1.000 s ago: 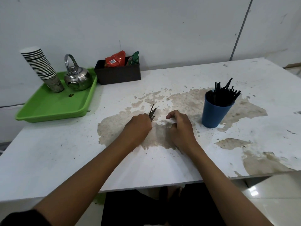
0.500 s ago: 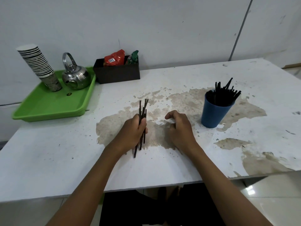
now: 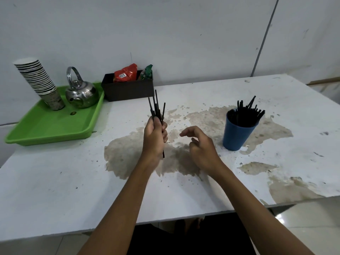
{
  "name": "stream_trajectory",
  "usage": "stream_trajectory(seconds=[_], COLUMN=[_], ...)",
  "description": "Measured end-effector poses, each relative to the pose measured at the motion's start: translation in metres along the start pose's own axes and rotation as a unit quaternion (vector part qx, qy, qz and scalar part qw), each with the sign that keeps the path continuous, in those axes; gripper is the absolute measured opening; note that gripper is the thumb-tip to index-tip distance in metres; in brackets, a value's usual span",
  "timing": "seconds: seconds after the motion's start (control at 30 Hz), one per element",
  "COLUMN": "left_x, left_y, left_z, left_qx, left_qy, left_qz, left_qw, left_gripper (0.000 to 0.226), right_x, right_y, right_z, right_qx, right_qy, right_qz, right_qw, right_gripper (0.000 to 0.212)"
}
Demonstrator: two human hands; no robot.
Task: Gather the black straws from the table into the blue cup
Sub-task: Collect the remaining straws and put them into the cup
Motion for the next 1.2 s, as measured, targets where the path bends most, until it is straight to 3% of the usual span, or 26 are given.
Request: stream_trajectory(seconds=[0.2, 0.43, 0.83, 1.0, 1.2], left_x=[0.008, 0.002, 0.001, 0.002, 0.003], left_y=[0.02, 0.021, 0.025, 0.027, 0.027], left_z=[0.015, 0.036, 0.03, 0.029, 0.029], left_qx=[0.079, 0.066, 0.094, 0.11, 0.112], left_qy=[-0.092, -0.157, -0.161, -0.161, -0.189], left_qz=[-0.002, 0.036, 0.011, 0.023, 0.035], left_qw=[0.993, 0.985, 0.983, 0.981, 0.975], left_gripper=[0.032, 0.029, 0.029, 0.045, 0.059], right_x=[-0.019, -0.018, -0.02, -0.018, -0.017], right_y=[-0.01, -0.02, -0.048, -0.051, -0.048], right_z=[0.034, 0.064, 0.082, 0.083, 0.091], right_qx=[-0.012, -0.025, -0.078, -0.094, -0.124], right_qy=[-0.057, -0.093, 0.03, 0.067, 0.094], right_qz=[-0.007, 0.06, 0.037, 0.025, 0.018], right_qw=[0.998, 0.994, 0.996, 0.993, 0.988], right_gripper=[0.056, 0.045, 0.032, 0.039, 0.032])
Point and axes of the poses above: each hand's wrist, its own y-axis away from the middle knuckle, its own x-axis out of the palm, z = x × y, the point moved 4 cm from there along -y, towards the middle knuckle, and after that the axes turned 13 degrees about y, right-handed, at the moved point
